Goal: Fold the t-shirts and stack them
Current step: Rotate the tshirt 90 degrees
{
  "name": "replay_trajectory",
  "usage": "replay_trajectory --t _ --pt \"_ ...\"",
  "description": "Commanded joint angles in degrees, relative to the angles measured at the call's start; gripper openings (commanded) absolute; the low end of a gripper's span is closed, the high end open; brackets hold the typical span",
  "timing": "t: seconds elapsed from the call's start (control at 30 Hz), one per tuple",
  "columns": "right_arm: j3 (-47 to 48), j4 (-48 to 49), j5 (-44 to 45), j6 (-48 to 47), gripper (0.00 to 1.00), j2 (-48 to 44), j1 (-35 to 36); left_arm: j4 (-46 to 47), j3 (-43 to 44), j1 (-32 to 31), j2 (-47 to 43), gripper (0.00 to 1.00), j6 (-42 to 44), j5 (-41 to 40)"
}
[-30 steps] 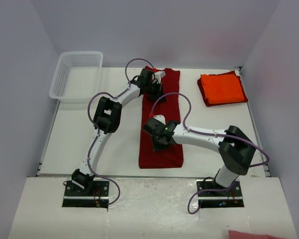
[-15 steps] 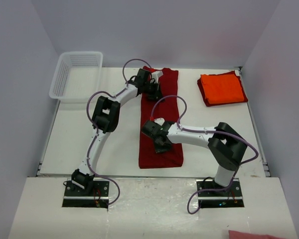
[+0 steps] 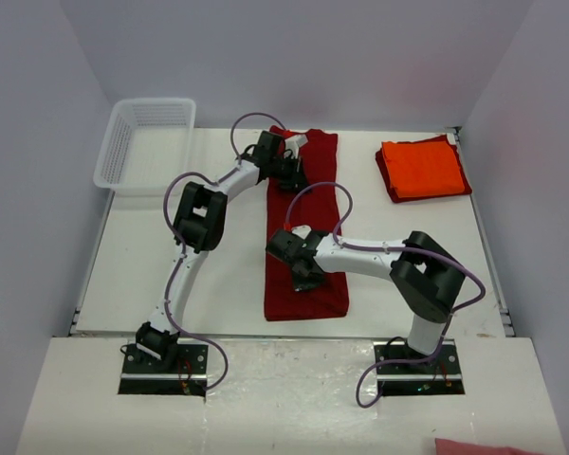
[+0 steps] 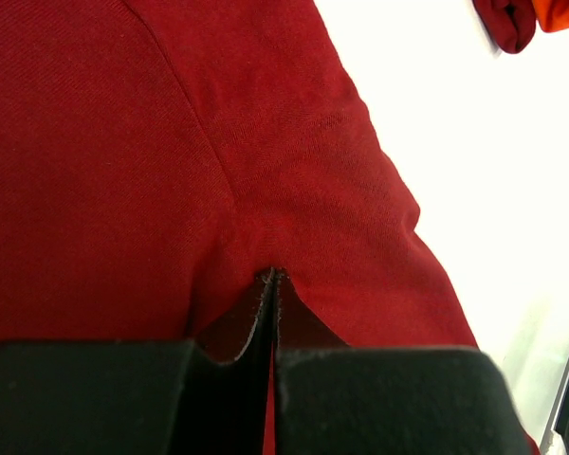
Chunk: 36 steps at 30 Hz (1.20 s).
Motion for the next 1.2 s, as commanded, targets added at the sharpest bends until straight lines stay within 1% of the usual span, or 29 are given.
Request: replay_trajectory --t 0.0,0.17,0.47,0.73,0.93,1.17 --pt "1.2 0.5 1.3 1.1 0.01 0.2 -0.1 -3.7 -2.4 1.9 0.7 0.0 2.2 -4.3" --pt "0.6 -0.7 3.1 2.1 0.0 -1.0 0.1 -3.4 -1.8 2.5 1.3 0.0 1.9 -3.9" --pt "0.8 -6.0 6.2 5.6 0.0 -5.1 3.3 -3.2 -1.0 2.8 2.7 0.0 1.4 -3.8" --pt "-1.9 -8.7 6.0 9.2 0.0 -10.3 6.4 -4.2 1.1 3.0 3.7 0.0 1.3 -3.6" --pt "-4.0 -9.3 4.9 11.3 0.0 -11.3 8.2 -4.5 1.1 3.1 3.7 0.0 1.4 -3.7" --pt "-4.3 -10.1 4.0 14.2 0.0 -11.6 12.3 -4.8 0.9 3.6 3.6 0.0 1.8 -3.8"
